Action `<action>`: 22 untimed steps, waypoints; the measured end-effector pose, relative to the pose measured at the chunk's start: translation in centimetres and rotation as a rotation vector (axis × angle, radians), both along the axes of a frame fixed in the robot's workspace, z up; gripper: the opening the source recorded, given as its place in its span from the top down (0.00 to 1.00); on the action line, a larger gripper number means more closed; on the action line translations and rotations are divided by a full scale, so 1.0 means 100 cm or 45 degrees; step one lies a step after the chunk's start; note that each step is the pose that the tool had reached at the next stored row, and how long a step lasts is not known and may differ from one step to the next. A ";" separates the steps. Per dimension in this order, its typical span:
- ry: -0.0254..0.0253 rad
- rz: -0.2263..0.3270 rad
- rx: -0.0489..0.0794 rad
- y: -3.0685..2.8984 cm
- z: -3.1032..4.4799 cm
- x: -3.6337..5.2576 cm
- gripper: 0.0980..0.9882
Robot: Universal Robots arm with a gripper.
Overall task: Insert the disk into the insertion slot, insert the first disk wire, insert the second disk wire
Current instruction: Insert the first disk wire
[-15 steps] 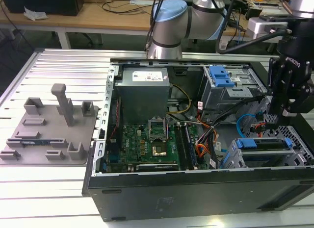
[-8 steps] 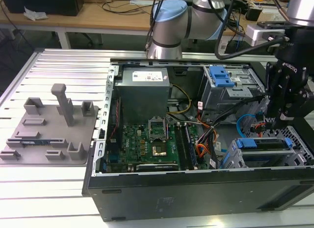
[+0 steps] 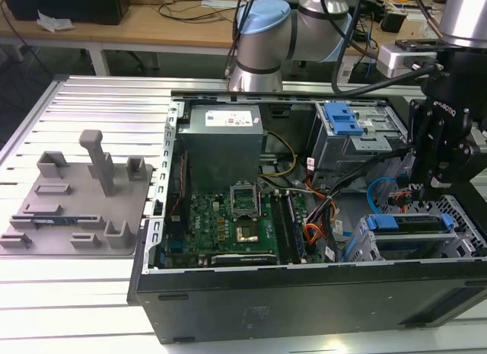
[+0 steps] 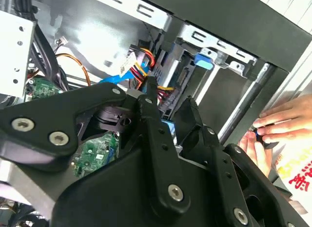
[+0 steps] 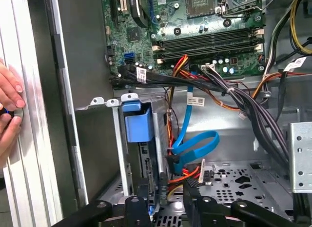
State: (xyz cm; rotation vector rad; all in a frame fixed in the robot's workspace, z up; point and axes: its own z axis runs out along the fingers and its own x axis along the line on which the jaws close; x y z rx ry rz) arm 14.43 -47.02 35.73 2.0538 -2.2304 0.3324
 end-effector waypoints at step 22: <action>0.0268 0.034 -0.049 0.0126 -0.0058 0.0058 0.92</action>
